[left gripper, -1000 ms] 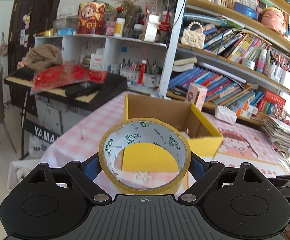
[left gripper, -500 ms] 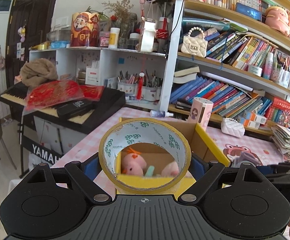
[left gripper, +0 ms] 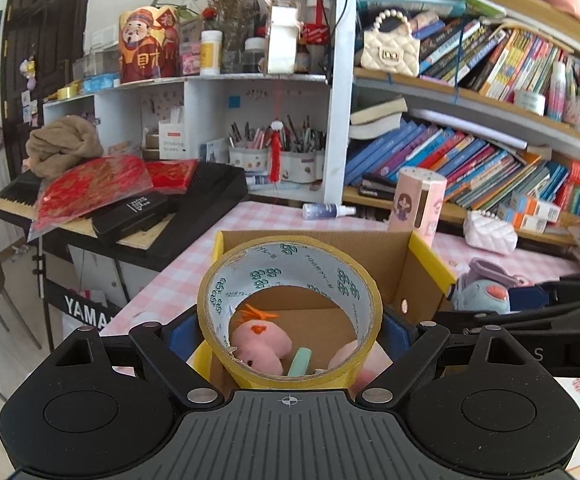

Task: Organize objects
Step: 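Lower the tape roll and toy car with both tools into the box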

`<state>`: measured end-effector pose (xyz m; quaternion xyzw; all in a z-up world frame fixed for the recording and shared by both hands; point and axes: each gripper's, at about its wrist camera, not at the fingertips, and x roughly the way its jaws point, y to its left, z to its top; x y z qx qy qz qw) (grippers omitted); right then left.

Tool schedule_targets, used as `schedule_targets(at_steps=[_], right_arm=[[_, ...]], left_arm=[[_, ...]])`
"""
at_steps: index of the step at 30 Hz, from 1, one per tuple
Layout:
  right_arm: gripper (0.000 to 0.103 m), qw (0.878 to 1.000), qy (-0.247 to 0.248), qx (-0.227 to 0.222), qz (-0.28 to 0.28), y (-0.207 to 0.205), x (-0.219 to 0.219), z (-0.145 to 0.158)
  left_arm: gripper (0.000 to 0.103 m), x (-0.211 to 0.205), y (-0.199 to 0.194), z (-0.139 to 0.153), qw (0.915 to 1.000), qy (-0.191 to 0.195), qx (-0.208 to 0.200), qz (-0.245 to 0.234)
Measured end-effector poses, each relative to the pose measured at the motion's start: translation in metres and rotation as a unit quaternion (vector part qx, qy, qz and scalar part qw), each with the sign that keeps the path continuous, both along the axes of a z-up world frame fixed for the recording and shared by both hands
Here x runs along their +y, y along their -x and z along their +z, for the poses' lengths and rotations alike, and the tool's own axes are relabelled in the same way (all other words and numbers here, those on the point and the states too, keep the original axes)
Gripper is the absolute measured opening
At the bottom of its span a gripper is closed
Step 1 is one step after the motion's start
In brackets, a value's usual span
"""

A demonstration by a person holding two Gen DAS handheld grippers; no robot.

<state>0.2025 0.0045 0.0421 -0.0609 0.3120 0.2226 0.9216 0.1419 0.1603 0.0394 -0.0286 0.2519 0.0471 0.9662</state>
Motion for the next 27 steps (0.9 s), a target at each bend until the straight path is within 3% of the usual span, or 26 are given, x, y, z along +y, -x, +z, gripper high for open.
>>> schedule_targets(at_steps=[24, 27], right_arm=[[0.057, 0.994, 0.082, 0.003, 0.078, -0.070, 0.034, -0.038], [0.057, 0.992, 0.092, 0.003, 0.087, -0.074, 0.040, -0.041]], left_arm=[[0.090, -0.019, -0.053, -0.047, 0.9904, -0.116, 0.072, -0.024], [0.090, -0.019, -0.056, -0.048, 0.9908, -0.110, 0.075, -0.026]])
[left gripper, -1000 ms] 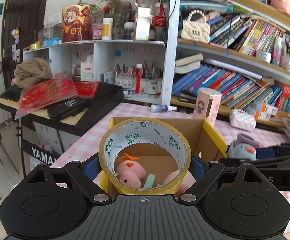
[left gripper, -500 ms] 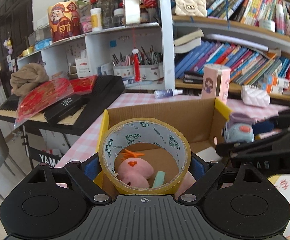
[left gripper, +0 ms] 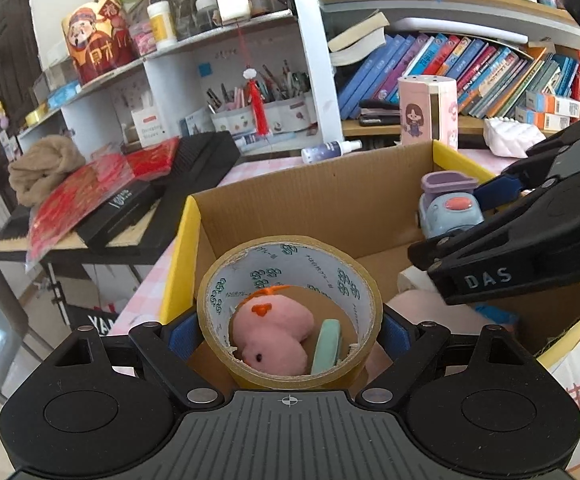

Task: Organize objects
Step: 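Lower the tape roll and toy car with both tools into the box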

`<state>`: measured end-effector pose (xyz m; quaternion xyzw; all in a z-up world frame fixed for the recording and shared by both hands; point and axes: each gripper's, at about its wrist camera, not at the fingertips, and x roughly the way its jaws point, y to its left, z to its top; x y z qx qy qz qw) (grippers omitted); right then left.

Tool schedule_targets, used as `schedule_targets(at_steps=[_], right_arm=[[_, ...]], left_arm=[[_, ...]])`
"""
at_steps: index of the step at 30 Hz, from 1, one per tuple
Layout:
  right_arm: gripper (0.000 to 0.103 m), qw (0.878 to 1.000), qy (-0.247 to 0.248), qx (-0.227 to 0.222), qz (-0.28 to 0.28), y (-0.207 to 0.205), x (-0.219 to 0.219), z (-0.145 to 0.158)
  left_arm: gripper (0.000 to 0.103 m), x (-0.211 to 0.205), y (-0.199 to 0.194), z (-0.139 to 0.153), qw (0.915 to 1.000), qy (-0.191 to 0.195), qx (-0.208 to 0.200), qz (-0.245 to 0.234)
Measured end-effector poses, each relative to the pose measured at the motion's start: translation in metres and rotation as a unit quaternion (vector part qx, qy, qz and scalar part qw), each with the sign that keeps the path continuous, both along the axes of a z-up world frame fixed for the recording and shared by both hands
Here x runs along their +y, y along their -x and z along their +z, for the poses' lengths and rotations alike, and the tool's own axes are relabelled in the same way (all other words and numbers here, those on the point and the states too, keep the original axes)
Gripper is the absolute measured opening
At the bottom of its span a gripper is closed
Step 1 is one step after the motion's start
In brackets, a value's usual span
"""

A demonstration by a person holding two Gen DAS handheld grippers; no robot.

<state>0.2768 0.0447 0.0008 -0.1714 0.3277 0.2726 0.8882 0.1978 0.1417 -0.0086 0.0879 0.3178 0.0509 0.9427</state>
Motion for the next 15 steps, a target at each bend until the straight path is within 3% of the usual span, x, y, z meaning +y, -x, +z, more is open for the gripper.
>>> schedule_targets(at_steps=[15], right_arm=[[0.057, 0.999, 0.028, 0.030, 0.033, -0.010, 0.013, -0.007]], left_arm=[[0.092, 0.001, 0.002, -0.001, 1.0000, 0.003, -0.006, 0.001]])
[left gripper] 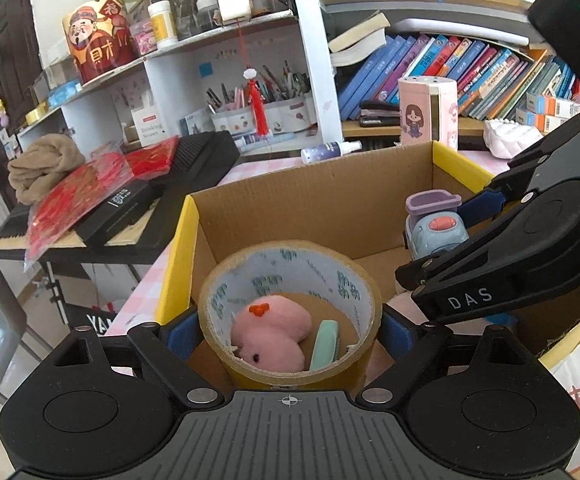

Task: Organize objects
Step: 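Lower the tape roll and toy car with both tools into the box, then open the left tool to drop the tape roll while the right tool releases the toy car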

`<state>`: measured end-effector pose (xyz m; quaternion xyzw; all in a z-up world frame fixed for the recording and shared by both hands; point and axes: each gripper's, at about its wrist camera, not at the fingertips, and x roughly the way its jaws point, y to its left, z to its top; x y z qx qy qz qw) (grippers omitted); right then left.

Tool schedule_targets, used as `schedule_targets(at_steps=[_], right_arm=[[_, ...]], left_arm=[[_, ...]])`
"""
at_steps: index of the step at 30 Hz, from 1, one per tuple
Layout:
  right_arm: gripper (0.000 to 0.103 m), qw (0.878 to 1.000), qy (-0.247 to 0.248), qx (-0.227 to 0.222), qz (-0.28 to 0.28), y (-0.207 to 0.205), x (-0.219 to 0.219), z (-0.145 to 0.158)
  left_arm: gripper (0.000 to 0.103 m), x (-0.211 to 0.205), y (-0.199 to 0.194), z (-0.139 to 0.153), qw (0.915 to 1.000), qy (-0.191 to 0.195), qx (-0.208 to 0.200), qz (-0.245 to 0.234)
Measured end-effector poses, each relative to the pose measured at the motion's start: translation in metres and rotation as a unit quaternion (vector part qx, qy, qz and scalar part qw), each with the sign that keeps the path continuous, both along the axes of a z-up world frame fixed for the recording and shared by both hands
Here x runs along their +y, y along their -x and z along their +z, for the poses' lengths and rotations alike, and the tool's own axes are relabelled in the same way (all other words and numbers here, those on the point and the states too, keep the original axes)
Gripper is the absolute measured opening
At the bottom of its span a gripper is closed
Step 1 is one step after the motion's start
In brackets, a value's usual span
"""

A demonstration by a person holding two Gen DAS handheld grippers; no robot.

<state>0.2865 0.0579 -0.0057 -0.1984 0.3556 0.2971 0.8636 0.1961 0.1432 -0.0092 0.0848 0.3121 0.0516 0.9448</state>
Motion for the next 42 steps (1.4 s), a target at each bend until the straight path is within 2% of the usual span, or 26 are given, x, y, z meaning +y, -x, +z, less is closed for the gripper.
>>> schedule_targets(at_steps=[5, 10, 21, 27, 30, 35, 38, 42], right_arm=[[0.057, 1.000, 0.023, 0.009, 0.005, -0.003, 0.006, -0.001], [0.057, 0.999, 0.048, 0.018, 0.017, -0.008, 0.014, -0.002], [0.057, 0.995, 0.093, 0.014, 0.034, -0.014, 0.028, -0.011], [0.058, 0.994, 0.101, 0.007, 0.033, -0.012, 0.029, -0.012], [0.062, 0.995, 0.094, -0.006, 0.031, -0.007, 0.026, -0.008], [0.071, 0.998, 0.052, -0.025, 0.014, 0.013, 0.013, 0.012], [0.076, 0.999, 0.020, -0.045, -0.008, 0.032, 0.001, 0.027], [0.078, 0.997, -0.013, -0.070, -0.041, 0.061, -0.015, 0.043]], left_arm=[[0.097, -0.005, 0.011, 0.008, 0.9991, -0.016, -0.038, -0.007], [0.099, -0.005, 0.020, 0.015, 0.9982, -0.023, -0.056, -0.003], [0.099, 0.008, 0.044, 0.032, 0.9954, 0.010, -0.089, 0.036], [0.099, 0.014, 0.057, 0.036, 0.9944, 0.016, -0.093, 0.046], [0.100, 0.017, 0.063, 0.039, 0.9940, 0.019, -0.095, 0.051], [0.100, 0.023, 0.073, 0.045, 0.9924, 0.028, -0.101, 0.065], [0.102, 0.027, 0.081, 0.049, 0.9912, 0.038, -0.106, 0.070], [0.102, 0.029, 0.091, 0.054, 0.9901, 0.049, -0.112, 0.068]])
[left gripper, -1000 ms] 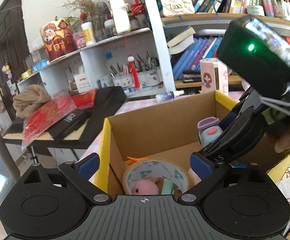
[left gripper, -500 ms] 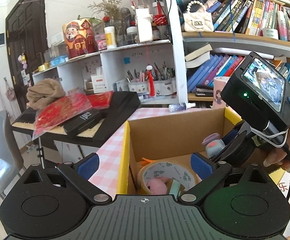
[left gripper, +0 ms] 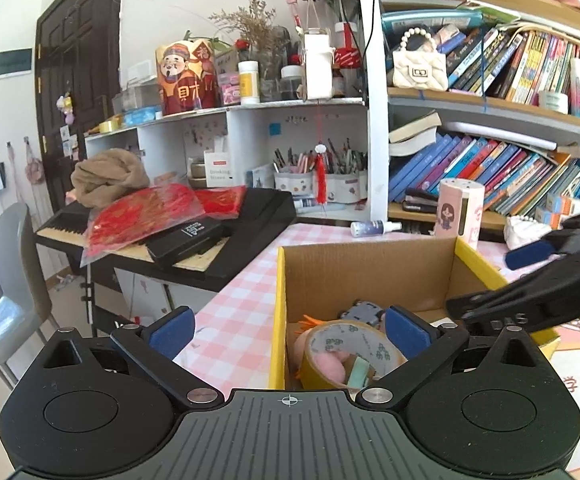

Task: Organize objects

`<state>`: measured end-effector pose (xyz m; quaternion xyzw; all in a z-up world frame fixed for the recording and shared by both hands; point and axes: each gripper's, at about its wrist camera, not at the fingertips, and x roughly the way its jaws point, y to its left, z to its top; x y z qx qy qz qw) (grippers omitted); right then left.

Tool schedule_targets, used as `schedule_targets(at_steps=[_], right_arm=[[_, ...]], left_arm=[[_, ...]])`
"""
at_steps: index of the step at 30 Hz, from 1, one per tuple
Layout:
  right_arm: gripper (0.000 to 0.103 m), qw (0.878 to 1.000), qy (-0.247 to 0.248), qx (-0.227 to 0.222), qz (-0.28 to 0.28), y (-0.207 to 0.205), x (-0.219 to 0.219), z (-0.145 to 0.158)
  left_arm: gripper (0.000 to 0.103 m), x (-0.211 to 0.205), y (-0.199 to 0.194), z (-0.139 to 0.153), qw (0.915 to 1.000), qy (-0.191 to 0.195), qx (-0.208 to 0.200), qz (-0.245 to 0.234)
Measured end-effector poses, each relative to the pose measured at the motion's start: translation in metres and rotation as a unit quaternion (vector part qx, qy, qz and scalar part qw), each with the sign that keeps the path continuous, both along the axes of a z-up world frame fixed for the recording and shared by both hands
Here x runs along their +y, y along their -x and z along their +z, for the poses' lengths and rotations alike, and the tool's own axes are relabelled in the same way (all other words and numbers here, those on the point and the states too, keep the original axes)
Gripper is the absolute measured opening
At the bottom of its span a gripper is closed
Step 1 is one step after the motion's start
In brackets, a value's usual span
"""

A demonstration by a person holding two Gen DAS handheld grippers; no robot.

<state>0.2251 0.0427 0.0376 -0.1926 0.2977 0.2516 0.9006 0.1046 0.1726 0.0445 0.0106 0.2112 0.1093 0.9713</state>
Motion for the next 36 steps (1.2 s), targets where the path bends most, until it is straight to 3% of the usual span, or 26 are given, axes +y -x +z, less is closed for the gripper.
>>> schedule_targets(at_steps=[9, 19, 30, 36], right_arm=[[0.082, 0.993, -0.056, -0.032, -0.096, 0.066, -0.036, 0.019], [0.086, 0.975, -0.096, -0.038, -0.198, 0.142, -0.066, 0.010], [0.096, 0.954, -0.083, -0.026, -0.288, 0.212, -0.092, -0.023], [0.103, 0.944, -0.062, -0.027, -0.323, 0.235, -0.108, -0.032]], left_arm=[[0.103, -0.012, 0.036, 0.005, 0.9996, -0.002, 0.001, -0.027], [0.103, -0.028, 0.084, -0.001, 0.9988, 0.006, 0.021, -0.045], [0.103, -0.045, 0.112, -0.021, 0.9948, 0.033, 0.076, -0.060], [0.103, -0.061, 0.115, -0.026, 0.9920, 0.039, 0.086, -0.084]])
